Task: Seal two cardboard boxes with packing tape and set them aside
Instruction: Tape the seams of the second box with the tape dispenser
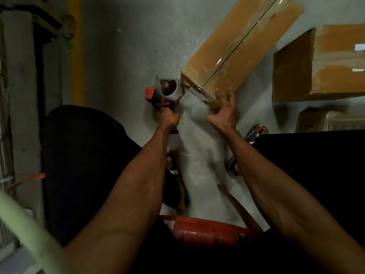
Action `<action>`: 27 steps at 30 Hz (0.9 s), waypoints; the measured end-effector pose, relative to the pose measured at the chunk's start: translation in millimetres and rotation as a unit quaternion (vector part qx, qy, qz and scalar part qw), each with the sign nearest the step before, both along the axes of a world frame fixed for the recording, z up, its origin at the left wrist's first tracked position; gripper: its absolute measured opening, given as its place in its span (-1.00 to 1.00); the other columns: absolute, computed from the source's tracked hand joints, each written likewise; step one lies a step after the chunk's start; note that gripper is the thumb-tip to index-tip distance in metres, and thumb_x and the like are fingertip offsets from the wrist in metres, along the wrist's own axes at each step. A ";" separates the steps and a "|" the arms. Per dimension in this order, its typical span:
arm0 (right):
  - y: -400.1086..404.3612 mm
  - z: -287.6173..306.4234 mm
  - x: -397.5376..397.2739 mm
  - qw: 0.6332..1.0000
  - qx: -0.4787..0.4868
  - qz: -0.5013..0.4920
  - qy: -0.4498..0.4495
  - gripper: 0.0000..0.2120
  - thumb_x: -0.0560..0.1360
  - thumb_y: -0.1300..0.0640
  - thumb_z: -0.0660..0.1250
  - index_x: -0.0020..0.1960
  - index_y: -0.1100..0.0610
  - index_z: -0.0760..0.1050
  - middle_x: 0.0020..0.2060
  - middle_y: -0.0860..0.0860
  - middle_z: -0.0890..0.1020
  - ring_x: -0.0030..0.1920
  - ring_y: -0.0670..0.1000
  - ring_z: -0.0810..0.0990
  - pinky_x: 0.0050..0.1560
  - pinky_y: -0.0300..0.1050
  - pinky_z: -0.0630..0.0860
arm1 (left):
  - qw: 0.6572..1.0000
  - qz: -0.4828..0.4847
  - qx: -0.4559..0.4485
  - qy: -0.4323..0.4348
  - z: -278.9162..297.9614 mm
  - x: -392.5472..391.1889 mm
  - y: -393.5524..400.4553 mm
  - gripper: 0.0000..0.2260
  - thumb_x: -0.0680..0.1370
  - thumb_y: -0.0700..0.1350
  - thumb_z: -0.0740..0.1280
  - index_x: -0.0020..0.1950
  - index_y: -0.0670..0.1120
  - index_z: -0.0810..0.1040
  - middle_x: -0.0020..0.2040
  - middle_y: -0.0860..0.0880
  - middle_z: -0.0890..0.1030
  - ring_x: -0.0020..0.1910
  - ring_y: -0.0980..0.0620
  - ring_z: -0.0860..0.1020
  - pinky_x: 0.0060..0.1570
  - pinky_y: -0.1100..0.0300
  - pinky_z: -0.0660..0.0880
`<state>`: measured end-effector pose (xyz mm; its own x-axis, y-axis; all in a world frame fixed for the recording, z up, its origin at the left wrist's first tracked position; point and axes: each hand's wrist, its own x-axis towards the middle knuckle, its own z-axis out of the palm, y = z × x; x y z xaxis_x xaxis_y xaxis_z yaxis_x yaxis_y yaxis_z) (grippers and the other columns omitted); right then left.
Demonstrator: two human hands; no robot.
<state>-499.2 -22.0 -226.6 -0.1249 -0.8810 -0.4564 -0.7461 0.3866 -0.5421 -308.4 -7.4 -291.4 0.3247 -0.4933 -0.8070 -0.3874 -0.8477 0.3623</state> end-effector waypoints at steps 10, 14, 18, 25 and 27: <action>21.9 -17.2 30.6 0.992 -0.025 0.115 -0.049 -0.05 0.23 0.04 0.47 0.59 0.12 0.27 0.63 0.15 0.07 0.57 0.15 0.25 0.43 -0.04 0.41 | 0.960 0.030 -0.278 -0.003 46.3 -39.6 -45.9 -0.63 0.62 -0.11 0.26 0.39 -0.23 0.46 0.29 -0.23 0.54 0.25 -0.16 0.55 0.30 0.02 0.47; 21.0 -22.9 21.2 0.989 -0.034 0.128 -0.073 -0.02 0.27 0.11 0.52 0.62 0.15 0.19 0.63 0.14 0.11 0.55 0.11 0.29 0.45 -0.09 0.38 | 0.981 -0.055 -0.187 0.019 43.6 -71.5 -55.0 -0.29 0.68 -0.03 0.22 0.62 -0.35 -0.10 0.62 -0.32 -0.04 0.53 -0.33 0.24 0.49 0.00 0.27; 19.6 -24.8 17.1 0.989 -0.026 0.089 -0.117 -0.05 0.32 0.15 0.58 0.61 0.18 0.21 0.57 0.11 0.30 0.50 0.04 0.36 0.39 -0.30 0.30 | 0.989 -0.042 -0.145 0.006 31.7 -91.4 -65.7 -0.04 0.60 -0.04 0.36 0.57 -0.34 -0.36 0.61 -0.35 -0.22 0.54 -0.39 0.18 0.44 -0.09 0.32; 14.1 -23.7 8.5 0.987 -0.001 0.020 -0.162 -0.39 0.40 0.21 0.42 0.45 0.16 0.46 0.35 0.09 0.57 0.33 0.03 0.54 0.35 0.11 0.50 | 0.984 0.018 -0.168 -0.050 38.7 -106.0 -70.7 -0.07 0.58 -0.15 0.38 0.58 -0.33 -0.32 0.61 -0.35 -0.08 0.48 -0.35 0.29 0.31 -0.03 0.40; 12.0 -21.4 9.2 0.984 -0.033 0.034 -0.173 -0.34 0.36 0.34 0.36 0.46 0.13 0.48 0.47 0.02 0.46 0.46 -0.07 0.41 0.43 -0.01 0.44 | 0.982 0.023 -0.180 -0.056 38.4 -99.4 -71.2 -0.08 0.57 -0.18 0.38 0.60 -0.31 -0.28 0.61 -0.32 -0.02 0.49 -0.30 0.28 0.35 0.03 0.37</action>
